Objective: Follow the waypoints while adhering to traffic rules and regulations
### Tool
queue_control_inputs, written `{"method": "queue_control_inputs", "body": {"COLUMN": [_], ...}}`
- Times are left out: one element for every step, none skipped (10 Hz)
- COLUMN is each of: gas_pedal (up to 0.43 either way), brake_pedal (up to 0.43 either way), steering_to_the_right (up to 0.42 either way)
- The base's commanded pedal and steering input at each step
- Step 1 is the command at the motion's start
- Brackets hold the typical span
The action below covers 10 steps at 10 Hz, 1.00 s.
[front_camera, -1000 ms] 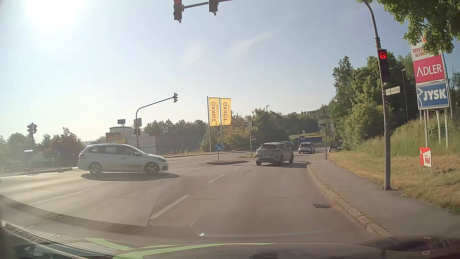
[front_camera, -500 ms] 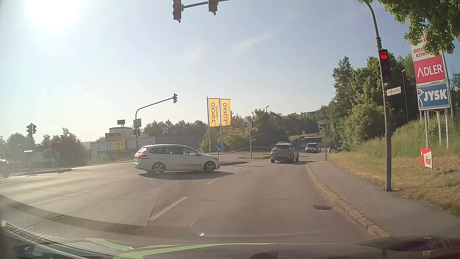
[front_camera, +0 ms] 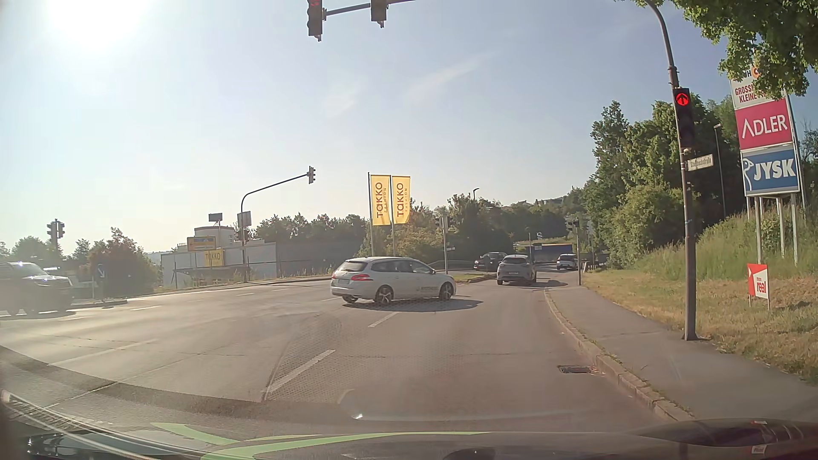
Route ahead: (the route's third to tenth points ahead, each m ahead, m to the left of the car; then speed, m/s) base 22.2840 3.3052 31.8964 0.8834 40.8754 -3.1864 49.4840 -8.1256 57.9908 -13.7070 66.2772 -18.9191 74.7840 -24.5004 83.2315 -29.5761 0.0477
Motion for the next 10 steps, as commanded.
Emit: {"method": "queue_control_inputs", "body": {"gas_pedal": [0.000,0.000,0.000,0.000,0.000,0.000,0.000,0.000,0.000,0.000], "brake_pedal": [0.317,0.317,0.317,0.317,0.317,0.317,0.317,0.317,0.317,0.317], "steering_to_the_right": [0.044,0.044,0.044,0.044,0.044,0.044,0.044,0.044,0.044,0.044]}}
